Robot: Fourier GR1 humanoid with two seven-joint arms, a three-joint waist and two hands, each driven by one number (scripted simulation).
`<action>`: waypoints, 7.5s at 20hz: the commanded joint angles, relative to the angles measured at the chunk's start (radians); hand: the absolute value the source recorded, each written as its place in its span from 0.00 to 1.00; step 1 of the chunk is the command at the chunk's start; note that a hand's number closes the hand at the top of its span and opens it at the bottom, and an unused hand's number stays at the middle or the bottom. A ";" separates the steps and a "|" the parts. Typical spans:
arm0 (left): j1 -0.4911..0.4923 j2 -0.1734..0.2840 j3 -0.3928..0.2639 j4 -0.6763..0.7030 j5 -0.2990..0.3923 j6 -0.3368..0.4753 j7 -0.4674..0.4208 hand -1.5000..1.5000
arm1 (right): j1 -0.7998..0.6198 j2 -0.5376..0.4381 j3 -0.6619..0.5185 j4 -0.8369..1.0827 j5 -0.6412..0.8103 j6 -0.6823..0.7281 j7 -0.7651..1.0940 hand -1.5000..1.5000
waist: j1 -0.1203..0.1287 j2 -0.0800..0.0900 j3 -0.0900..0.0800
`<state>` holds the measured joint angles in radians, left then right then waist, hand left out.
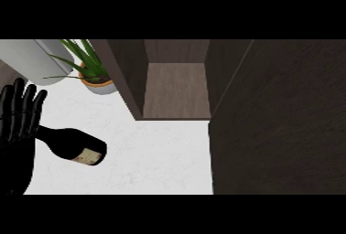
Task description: Pick up the wine, place it into the cabinet and close the cabinet
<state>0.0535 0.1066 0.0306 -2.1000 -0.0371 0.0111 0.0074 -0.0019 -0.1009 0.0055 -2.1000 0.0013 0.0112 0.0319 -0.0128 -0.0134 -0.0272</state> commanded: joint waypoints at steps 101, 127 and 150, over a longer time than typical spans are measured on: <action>-0.372 0.242 0.378 1.638 0.566 -1.043 -0.221 0.00 | 0.389 -0.032 0.105 -0.423 -0.382 0.275 0.247 0.00 | -0.018 0.018 0.025; -0.468 0.121 0.396 1.795 0.544 -1.131 -0.255 1.00 | 0.353 -0.017 0.130 -0.428 -0.354 0.242 0.269 0.00 | -0.022 0.021 0.022; -0.226 0.036 0.208 1.169 -0.008 -0.293 -0.686 1.00 | 0.395 -0.025 0.148 -0.411 -0.291 0.231 0.241 0.00 | 0.012 0.004 0.028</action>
<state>-0.2334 0.1756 0.2997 -0.8270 0.0819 -0.4467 -0.5857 0.3589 -0.1167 0.1553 -2.3966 -0.2672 0.2657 0.2091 -0.0063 -0.0079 0.0003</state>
